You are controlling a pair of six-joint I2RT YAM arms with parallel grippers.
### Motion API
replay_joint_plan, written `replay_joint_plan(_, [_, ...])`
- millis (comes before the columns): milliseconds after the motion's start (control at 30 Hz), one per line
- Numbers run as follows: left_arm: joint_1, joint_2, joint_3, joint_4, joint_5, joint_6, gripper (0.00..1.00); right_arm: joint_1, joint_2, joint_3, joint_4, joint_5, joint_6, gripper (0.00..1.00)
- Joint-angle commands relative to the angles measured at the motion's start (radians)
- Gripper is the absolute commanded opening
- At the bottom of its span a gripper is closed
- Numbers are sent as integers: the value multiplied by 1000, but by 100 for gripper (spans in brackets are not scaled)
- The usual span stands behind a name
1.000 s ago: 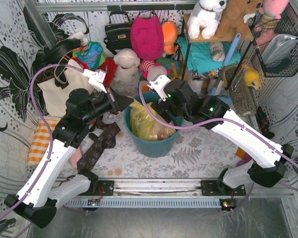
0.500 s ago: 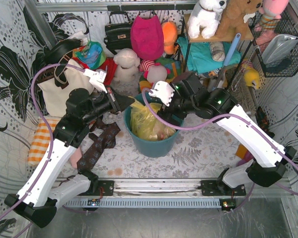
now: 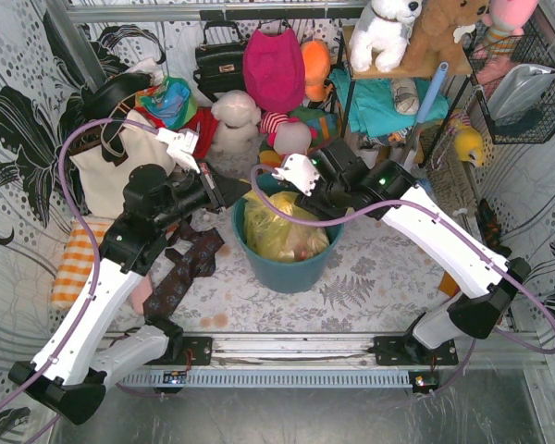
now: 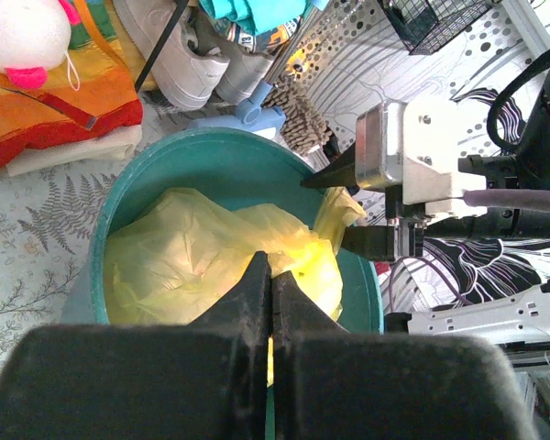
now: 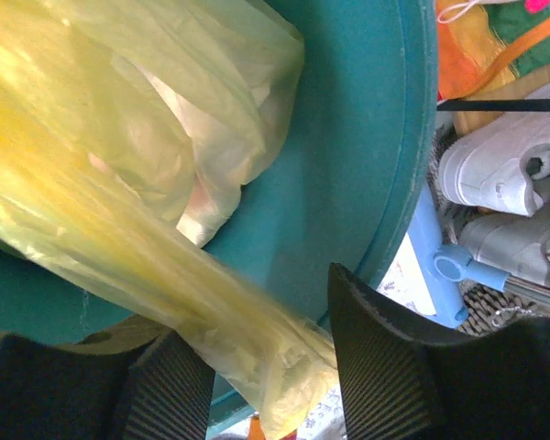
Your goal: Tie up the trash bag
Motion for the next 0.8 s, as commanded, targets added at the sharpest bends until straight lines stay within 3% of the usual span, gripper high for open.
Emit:
replay_joint_plan(0, [4,-2,-10,72,16,-2,0,-5,4,47,-8,50,22,44])
replay_joint_plan(300, [4,-6,-21,84,12,-9,0,-5,5,82,-44,26,88,34])
replay_joint_plan(467, [5,-8,-22,81,3,-5,0,-5,14,122,-57,5,115,19])
replay_joint_plan(600, [4,-15,-30,79,-13,23,0,-5,15,132,-47,37,184,0])
replay_joint_plan(767, [4,-35,-56,80,-59,91,0,-5,-14,115,14,150,378,0])
